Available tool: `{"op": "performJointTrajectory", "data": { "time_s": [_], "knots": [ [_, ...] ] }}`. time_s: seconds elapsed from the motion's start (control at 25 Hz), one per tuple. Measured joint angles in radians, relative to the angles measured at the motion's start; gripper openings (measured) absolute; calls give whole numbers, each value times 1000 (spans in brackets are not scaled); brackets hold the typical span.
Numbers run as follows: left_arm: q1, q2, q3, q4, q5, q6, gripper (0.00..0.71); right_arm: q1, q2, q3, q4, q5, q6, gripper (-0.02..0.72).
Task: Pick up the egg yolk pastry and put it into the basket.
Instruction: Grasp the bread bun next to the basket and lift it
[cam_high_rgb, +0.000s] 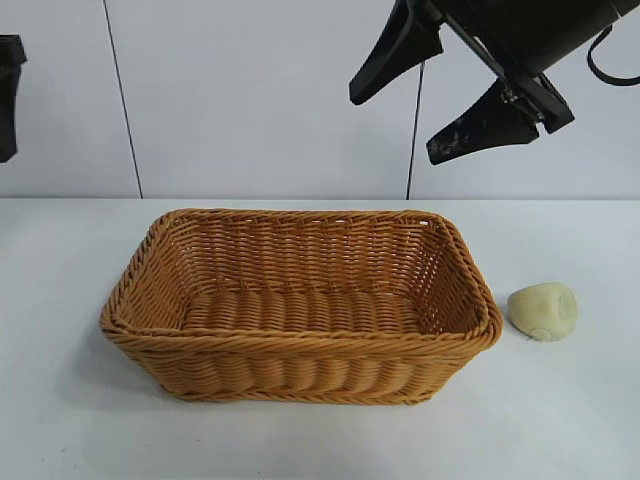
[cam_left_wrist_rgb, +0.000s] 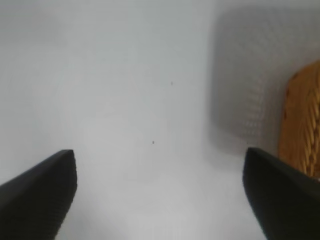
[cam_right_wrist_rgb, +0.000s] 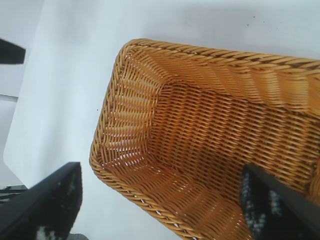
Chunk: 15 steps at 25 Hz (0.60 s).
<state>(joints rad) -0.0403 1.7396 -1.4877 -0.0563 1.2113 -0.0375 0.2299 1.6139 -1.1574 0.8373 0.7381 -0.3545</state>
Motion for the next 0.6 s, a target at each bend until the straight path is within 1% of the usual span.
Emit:
{"op": "performJointTrajectory", "data": {
  "time_s": [0.04,0.24,0.6],
  "knots": [
    [0,-94,98,4,1,4,694,0,0,0,-1,0,0,591],
    [0,-358,312,9,2,10,694,0,0,0,-3,0,0,591],
    [0,-769,652,9,1,11,694,0,0,0,-3,3,0,591]
  ]
}}
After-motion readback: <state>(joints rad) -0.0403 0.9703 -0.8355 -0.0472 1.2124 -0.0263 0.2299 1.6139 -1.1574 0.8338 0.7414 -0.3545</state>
